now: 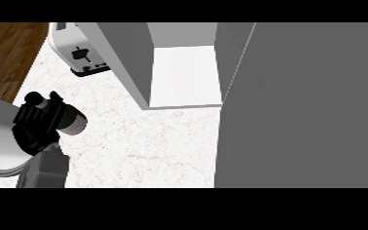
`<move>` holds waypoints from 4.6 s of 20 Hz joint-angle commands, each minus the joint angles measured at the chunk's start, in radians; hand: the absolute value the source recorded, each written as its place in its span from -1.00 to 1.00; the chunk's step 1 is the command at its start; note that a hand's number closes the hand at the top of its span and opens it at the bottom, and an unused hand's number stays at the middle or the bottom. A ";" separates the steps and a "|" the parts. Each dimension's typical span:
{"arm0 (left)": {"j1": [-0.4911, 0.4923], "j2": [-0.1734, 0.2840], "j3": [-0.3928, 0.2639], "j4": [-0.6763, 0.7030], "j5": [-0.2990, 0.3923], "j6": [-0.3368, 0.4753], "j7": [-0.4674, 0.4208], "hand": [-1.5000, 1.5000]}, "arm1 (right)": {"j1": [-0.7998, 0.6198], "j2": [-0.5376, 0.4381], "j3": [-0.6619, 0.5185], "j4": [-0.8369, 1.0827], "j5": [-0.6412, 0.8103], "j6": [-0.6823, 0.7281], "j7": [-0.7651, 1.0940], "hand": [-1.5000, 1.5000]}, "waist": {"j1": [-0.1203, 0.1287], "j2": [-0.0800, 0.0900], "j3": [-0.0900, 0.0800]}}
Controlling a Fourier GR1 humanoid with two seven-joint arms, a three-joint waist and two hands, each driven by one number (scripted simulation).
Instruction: Pick up the wine, place it into the cabinet and close the cabinet
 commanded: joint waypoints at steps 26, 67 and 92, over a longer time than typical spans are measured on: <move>0.294 -0.083 -0.742 -0.646 -0.103 -0.201 0.240 1.00 | 0.053 -0.025 -0.068 -0.208 -0.102 0.008 0.104 -1.00 | 0.033 -0.002 -0.008; -0.288 -0.083 -0.963 0.121 0.334 0.220 0.003 1.00 | 0.083 -0.006 -0.163 -0.219 -0.218 0.089 0.126 -1.00 | -0.001 0.007 -0.010; -0.739 -0.069 -0.806 0.594 0.477 0.177 -0.007 1.00 | 0.109 0.014 -0.179 -0.197 -0.209 0.150 0.094 -1.00 | -0.007 0.011 -0.009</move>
